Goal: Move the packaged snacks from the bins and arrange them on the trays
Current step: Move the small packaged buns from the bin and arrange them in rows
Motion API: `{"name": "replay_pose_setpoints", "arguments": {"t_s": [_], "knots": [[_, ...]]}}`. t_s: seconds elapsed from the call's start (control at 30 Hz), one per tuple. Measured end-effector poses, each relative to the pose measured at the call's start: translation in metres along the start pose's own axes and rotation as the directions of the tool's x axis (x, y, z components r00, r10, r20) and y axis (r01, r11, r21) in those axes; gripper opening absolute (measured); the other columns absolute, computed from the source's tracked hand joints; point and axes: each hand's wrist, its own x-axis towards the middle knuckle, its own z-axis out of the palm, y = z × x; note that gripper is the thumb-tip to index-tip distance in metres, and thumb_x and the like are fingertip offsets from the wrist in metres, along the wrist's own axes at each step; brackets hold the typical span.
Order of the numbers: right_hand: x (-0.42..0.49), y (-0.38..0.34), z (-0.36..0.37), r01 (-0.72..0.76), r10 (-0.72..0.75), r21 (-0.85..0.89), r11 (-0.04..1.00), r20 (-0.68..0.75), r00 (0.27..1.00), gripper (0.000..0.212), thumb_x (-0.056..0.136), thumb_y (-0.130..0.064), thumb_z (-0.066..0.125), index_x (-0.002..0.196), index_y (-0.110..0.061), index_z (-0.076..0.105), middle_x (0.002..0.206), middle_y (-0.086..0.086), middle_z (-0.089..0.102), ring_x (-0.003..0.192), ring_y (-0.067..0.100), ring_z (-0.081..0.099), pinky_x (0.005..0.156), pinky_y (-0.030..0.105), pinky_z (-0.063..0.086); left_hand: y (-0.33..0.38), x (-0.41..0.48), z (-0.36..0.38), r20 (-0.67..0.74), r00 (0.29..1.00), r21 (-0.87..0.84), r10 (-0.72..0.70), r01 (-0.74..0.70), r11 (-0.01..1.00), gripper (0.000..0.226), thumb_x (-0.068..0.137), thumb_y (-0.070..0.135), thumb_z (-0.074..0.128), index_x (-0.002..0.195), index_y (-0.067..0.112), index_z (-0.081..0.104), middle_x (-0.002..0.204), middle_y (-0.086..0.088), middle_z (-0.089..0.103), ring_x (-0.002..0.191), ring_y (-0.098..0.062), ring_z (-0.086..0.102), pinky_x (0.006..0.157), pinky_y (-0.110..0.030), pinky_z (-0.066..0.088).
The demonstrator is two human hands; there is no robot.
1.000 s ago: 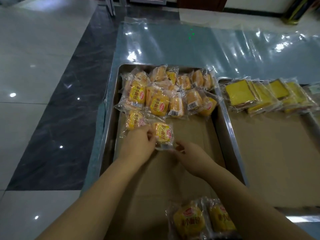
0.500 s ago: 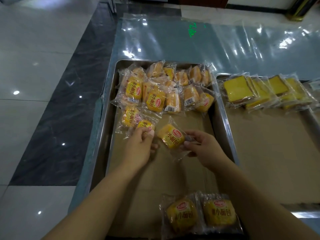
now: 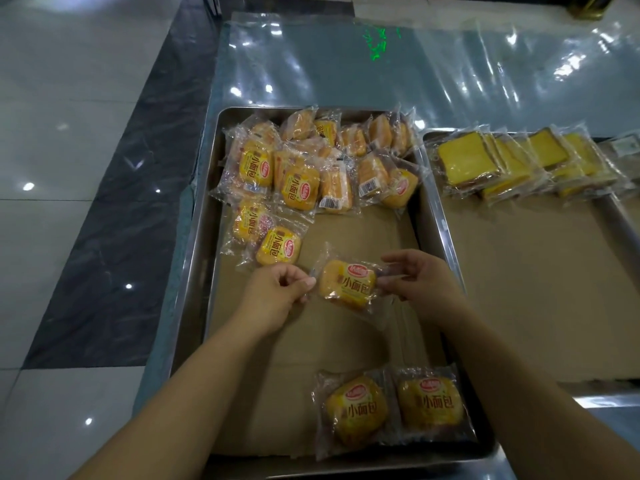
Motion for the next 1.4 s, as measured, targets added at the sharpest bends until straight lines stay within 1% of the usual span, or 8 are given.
{"name": "replay_pose_setpoints", "arguments": {"t_s": [0.17,0.27,0.33,0.47,0.57,0.83,1.27,1.4], "knots": [[-0.001,0.0,0.01,0.04,-0.044,-0.116,0.992,-0.035,0.998,0.029,0.078,-0.005,0.072,0.1,-0.021,0.062,0.087,-0.007,0.066,0.067,0.002,0.066,0.055,0.012,0.048,-0.008,-0.005,0.005,-0.173,0.965,0.38,0.198,-0.12,0.917,0.012,0.089,0.025,0.06,0.077,0.023,0.057,0.081,0.008,0.058,0.071,-0.004,0.052,0.056,-0.019,0.035],[0.003,0.005,0.004,0.015,-0.034,-0.251,0.968,-0.073,0.997,0.028,0.081,-0.008,0.069,0.1,-0.026,0.061,0.089,-0.01,0.064,0.073,0.005,0.062,0.058,0.015,0.042,-0.009,-0.002,-0.005,-0.134,0.858,0.617,0.495,-0.319,0.72,0.008,0.09,0.016,0.058,0.096,0.015,0.063,0.097,0.001,0.056,0.09,-0.011,0.05,0.075,-0.012,0.035],[0.004,0.009,-0.003,-0.006,-0.013,-0.342,0.94,-0.055,0.998,0.027,0.083,-0.008,0.067,0.102,-0.026,0.061,0.088,-0.014,0.061,0.075,-0.001,0.057,0.056,0.012,0.037,-0.012,0.005,-0.014,-0.038,0.809,0.722,0.587,-0.384,0.575,0.023,0.09,0.009,0.057,0.111,0.005,0.063,0.113,-0.012,0.059,0.113,-0.027,0.048,0.097,-0.029,0.036],[0.002,0.02,-0.006,-0.061,0.053,-0.419,0.906,-0.03,0.998,0.026,0.089,-0.009,0.058,0.112,-0.022,0.058,0.101,-0.007,0.06,0.084,0.004,0.054,0.055,0.01,0.034,-0.014,0.015,-0.023,0.146,0.921,0.833,0.36,-0.311,0.457,0.041,0.098,0.026,0.04,0.137,0.014,0.045,0.151,-0.007,0.031,0.142,-0.028,0.017,0.115,-0.041,0.014],[0.0,0.021,0.0,-0.076,0.065,-0.424,0.902,-0.04,0.997,0.03,0.091,-0.006,0.052,0.119,-0.017,0.056,0.116,0.002,0.057,0.094,0.011,0.051,0.059,0.012,0.036,-0.013,0.009,-0.022,0.192,0.926,0.874,0.324,-0.312,0.372,0.039,0.097,0.034,0.04,0.132,0.021,0.05,0.145,-0.004,0.037,0.132,-0.027,0.032,0.108,-0.044,0.032],[-0.021,0.016,0.006,-0.087,0.038,-0.409,0.908,-0.127,0.991,0.05,0.086,-0.001,0.057,0.133,-0.016,0.045,0.133,0.008,0.043,0.111,0.022,0.049,0.086,0.028,0.041,-0.028,-0.03,-0.026,0.177,0.918,0.84,0.356,-0.329,0.431,0.033,0.09,0.03,0.055,0.122,0.022,0.061,0.125,-0.004,0.048,0.112,-0.027,0.042,0.096,-0.041,0.042],[-0.056,0.021,0.032,0.035,-0.043,-0.461,0.887,-0.008,0.999,0.044,0.085,-0.01,0.063,0.126,-0.023,0.053,0.127,0.002,0.047,0.105,0.017,0.052,0.087,0.033,0.048,-0.068,-0.104,-0.043,0.087,0.949,0.844,0.302,-0.231,0.484,0.039,0.086,0.046,0.056,0.122,0.033,0.059,0.123,0.003,0.049,0.108,-0.022,0.045,0.091,-0.038,0.044],[-0.053,0.021,0.05,0.094,-0.087,-0.478,0.873,0.038,0.996,0.042,0.084,-0.013,0.066,0.121,-0.031,0.056,0.12,0.001,0.052,0.1,0.017,0.054,0.064,0.019,0.043,-0.08,-0.133,-0.04,-0.02,0.96,0.809,0.279,-0.149,0.569,0.04,0.081,0.047,0.063,0.117,0.031,0.06,0.113,0.005,0.049,0.102,-0.019,0.048,0.085,-0.035,0.046]]}}
